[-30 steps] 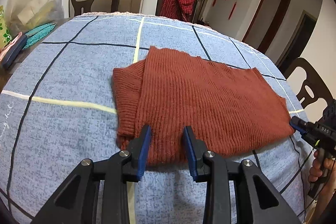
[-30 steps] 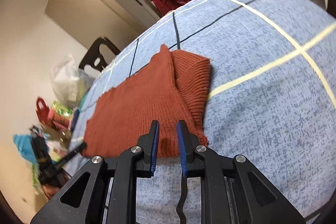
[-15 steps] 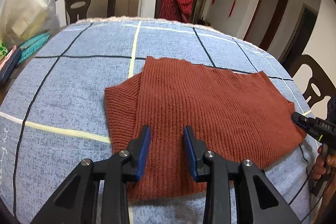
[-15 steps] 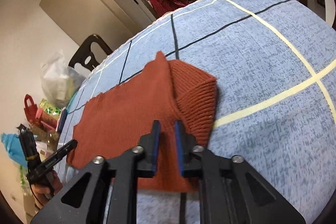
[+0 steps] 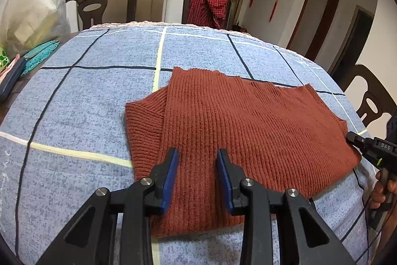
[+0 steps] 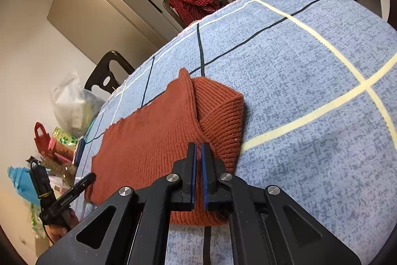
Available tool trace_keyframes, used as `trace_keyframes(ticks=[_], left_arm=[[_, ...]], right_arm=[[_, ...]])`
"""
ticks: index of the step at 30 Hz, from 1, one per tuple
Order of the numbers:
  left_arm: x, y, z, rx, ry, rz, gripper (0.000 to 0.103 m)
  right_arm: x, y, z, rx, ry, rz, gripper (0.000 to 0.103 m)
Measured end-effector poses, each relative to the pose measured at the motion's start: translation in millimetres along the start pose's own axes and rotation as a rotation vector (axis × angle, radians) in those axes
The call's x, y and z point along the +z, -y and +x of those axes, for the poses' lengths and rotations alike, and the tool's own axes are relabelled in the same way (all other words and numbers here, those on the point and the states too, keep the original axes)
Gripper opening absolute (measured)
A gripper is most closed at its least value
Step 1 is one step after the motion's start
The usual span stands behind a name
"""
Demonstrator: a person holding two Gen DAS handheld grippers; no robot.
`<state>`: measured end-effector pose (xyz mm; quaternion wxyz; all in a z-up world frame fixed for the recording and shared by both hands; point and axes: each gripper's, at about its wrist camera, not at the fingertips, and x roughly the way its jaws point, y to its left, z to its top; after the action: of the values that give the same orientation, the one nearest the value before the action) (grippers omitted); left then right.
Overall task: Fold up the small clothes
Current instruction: 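Grasp the ribbed sweater edge with the right tool while the left tool grasps it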
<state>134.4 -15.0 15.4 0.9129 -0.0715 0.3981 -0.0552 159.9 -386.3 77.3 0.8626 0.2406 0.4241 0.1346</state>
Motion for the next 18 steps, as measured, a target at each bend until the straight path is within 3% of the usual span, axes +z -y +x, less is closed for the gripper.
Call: trace_keyframes(ticks=[2,3,6,9,11,13,18], left_arm=[[0,3,-6,0.012,0.002,0.0,0.035],[0,2,-10,0.014,0.008,-0.003,0.035],[-1,-5,-21,0.016,0.035,-0.027,0.036],[0,-22,-23,0.032,0.044,-0.073,0.046],[1,-36,-20,0.033,0.029,-0.119,0.046],[2,-50,-13,0.006,0.006,-0.169,0.046],[10,-69,1,-0.036,-0.009,-0.251,0.047]], right_arm=[[0,-1,-6,-0.045,0.012,-0.016,0.013],[-1,-1,-11,-0.074,0.019,-0.025,0.022],[-3,1,-19,-0.054,0.024,-0.015,0.033],[-3,1,-21,-0.012,0.012,-0.023,0.035],[-1,1,-15,-0.014,0.002,-0.033,0.037],[2,4,-6,-0.006,-0.023,-0.026,0.048],[9,5,3,-0.008,-0.024,-0.031,0.049]])
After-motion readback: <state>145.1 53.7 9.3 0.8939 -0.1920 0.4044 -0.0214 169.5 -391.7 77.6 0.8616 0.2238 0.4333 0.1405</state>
